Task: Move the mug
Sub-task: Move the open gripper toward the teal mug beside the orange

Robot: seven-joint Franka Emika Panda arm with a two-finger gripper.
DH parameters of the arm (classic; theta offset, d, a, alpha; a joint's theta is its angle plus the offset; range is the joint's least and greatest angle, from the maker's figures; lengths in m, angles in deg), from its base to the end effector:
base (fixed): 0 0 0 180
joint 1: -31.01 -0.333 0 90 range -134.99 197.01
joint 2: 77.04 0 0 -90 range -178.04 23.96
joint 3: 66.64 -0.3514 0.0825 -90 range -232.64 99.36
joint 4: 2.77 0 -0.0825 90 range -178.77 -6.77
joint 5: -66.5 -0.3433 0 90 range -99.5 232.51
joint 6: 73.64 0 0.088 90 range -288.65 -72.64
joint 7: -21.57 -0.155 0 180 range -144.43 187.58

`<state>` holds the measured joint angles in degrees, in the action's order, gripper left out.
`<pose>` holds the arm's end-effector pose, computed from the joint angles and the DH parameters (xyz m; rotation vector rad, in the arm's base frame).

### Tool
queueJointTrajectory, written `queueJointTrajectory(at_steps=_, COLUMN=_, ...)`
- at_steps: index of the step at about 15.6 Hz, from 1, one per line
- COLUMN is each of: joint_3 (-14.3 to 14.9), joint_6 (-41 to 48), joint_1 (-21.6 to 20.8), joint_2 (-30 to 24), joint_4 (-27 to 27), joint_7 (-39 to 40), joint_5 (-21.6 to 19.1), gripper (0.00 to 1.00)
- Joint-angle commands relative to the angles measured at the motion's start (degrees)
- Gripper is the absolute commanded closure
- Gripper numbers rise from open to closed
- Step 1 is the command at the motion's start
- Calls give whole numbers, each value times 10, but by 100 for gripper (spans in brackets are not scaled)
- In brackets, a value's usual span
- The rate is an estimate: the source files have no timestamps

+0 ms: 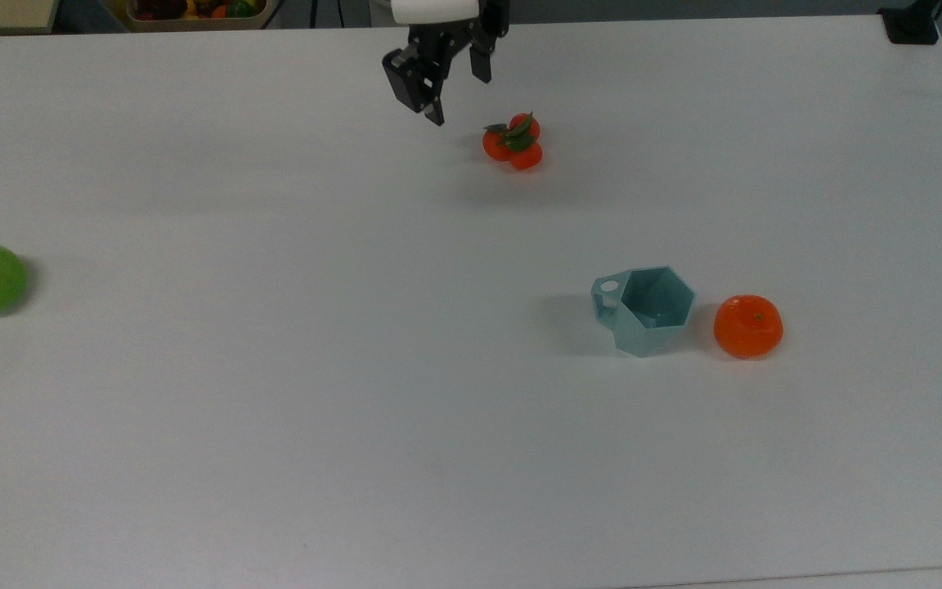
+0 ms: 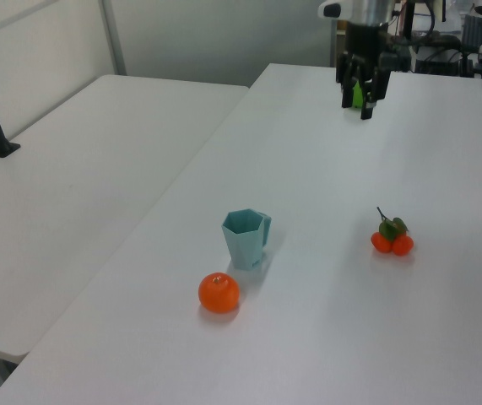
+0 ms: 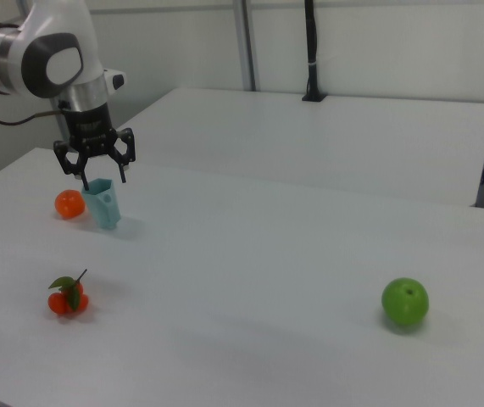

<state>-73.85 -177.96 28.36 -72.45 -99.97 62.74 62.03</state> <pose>0.5484 0.1032 0.5371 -2.7817 -1.2967 -0.1018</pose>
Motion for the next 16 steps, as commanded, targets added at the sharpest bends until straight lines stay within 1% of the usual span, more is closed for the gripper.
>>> queueJointTrajectory(at_steps=1, joint_3=0, joint_6=-68, joint_1=-23, joint_2=26, joint_4=-12, joint_7=8, joint_5=-15, gripper=33)
queueJointTrajectory(at_steps=5, joint_3=-1, joint_6=-134, joint_1=-33, joint_2=59, joint_4=-12, joint_7=8, joint_5=-33, gripper=34)
queueJointTrajectory(at_steps=8, joint_3=-1, joint_6=-178, joint_1=-52, joint_2=87, joint_4=-12, joint_7=5, joint_5=-33, gripper=42)
queueJointTrajectory(at_steps=11, joint_3=0, joint_6=-231, joint_1=-71, joint_2=117, joint_4=-9, joint_7=-30, joint_5=-33, gripper=48)
queueJointTrajectory(at_steps=14, joint_3=-1, joint_6=-286, joint_1=-86, joint_2=145, joint_4=-10, joint_7=-55, joint_5=-29, gripper=48)
queueJointTrajectory(at_steps=16, joint_3=-1, joint_6=-311, joint_1=-94, joint_2=161, joint_4=-8, joint_7=-56, joint_5=-28, gripper=48)
